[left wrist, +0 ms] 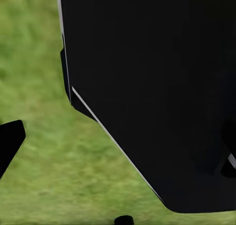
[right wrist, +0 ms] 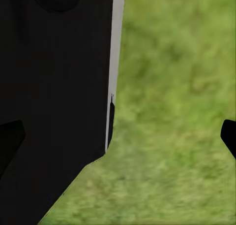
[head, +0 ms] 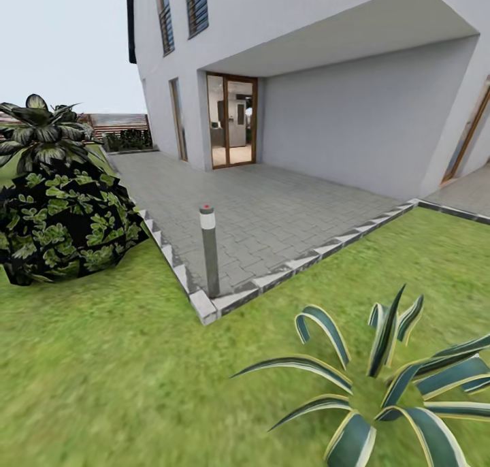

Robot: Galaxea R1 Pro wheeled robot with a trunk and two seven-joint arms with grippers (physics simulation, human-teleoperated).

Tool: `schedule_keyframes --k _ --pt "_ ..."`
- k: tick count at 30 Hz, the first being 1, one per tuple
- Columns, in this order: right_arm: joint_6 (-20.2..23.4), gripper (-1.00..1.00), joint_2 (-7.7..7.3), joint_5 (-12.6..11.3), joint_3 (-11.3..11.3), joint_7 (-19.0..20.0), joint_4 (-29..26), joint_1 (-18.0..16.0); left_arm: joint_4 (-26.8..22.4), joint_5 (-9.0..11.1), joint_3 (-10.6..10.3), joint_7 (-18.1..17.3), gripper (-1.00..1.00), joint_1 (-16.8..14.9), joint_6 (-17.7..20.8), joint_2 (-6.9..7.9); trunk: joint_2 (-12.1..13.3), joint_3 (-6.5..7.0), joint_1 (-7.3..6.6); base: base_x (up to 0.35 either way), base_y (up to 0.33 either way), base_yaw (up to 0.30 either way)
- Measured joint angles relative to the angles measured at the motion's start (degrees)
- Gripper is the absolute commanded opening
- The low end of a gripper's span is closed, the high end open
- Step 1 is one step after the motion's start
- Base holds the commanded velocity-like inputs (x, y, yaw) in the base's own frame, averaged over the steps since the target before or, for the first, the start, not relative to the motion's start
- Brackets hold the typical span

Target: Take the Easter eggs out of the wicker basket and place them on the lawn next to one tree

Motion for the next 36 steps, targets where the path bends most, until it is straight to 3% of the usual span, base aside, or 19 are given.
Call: schedule_keyframes --k 18,36 --pt "0.0 1.00 0.02 0.0 0.0 0.0 0.0 0.0 0.0 0.0 0.0 0.0 1.00 0.0 0.0 0.03 0.0 0.00 0.00 0.129 0.333 0.005" --pt "0.0 1.00 0.02 0.0 0.0 0.0 0.0 0.0 0.0 0.0 0.0 0.0 1.00 0.0 0.0 0.03 0.0 0.00 0.00 0.123 0.333 0.096"
